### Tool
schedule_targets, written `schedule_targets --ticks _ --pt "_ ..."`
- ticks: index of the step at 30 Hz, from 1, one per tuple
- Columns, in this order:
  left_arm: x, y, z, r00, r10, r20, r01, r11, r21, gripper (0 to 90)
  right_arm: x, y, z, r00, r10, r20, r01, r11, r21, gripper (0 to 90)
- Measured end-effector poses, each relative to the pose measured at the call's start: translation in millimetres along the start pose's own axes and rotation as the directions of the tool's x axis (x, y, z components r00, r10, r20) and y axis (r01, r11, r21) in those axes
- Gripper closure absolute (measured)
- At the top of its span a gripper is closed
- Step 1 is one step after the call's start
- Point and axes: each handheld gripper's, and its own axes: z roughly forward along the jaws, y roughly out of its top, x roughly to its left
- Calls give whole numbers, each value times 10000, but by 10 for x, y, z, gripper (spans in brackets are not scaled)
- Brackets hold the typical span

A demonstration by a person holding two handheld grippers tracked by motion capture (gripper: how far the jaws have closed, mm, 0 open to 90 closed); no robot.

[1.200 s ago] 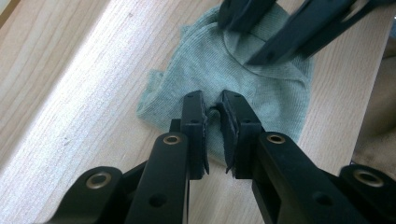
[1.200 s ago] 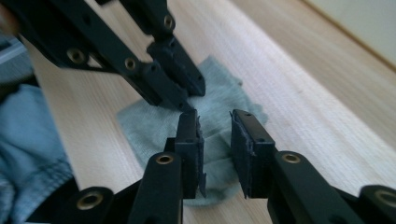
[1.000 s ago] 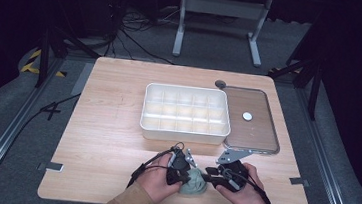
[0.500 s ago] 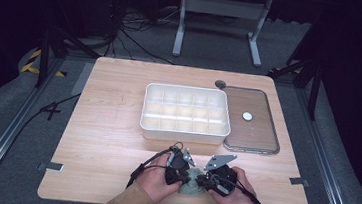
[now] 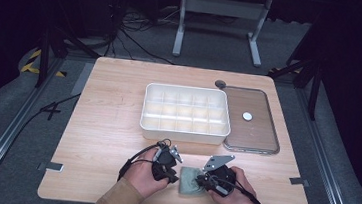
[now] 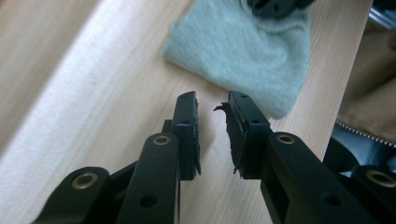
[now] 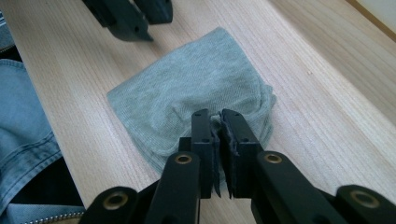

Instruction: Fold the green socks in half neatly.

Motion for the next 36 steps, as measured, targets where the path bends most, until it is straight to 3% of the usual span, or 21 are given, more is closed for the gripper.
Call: schedule_targets --ticks 6,11,16,17,20,21,26,29,30,33,36 --pt "-59 30 72 9984 543 -146 -535 9972 526 718 -5 -1 3 10000 43 -32 -44 10000 -54 842" --pt "-78 56 94 9959 860 -275 -847 9953 465 711 -6 -6 4 10000 12 -29 -12 10000 -84 842" --pt "-145 99 111 9848 1520 -836 -1509 9884 192 713 -1 -6 3 10000 14 -4 -15 10000 -85 842" --pt "-165 107 111 9854 1493 -819 -1491 9888 80 712 1 -6 2 10000 19 -8 -20 10000 -85 842" --pt "-179 135 106 9784 1849 -923 -1867 9824 -105 708 8 -10 5 10000 63 -14 -63 9999 -123 841" --pt "-189 137 105 9795 1786 -928 -1807 9834 -154 703 9 -11 6 10000 77 0 -77 9999 -145 841" --pt "-224 184 88 9701 2278 -842 -2351 9678 -902 687 29 -10 8 10000 52 35 -51 9998 -190 842" --pt "-250 205 90 9592 2671 -926 -2750 9575 -865 677 46 -10 11 10000 40 57 -39 9998 -219 844" --pt "-255 202 93 9605 2620 -944 -2702 9588 -883 674 47 -10 11 10000 21 70 -19 9997 -238 844" --pt "-263 204 86 9531 2870 -966 -2955 9511 -897 668 43 -14 14 9999 104 -30 -104 9995 -314 845" --pt "-275 211 101 9535 2834 -1025 -2921 9527 -837 659 32 -15 15 9998 155 -123 -159 9993 -325 848"
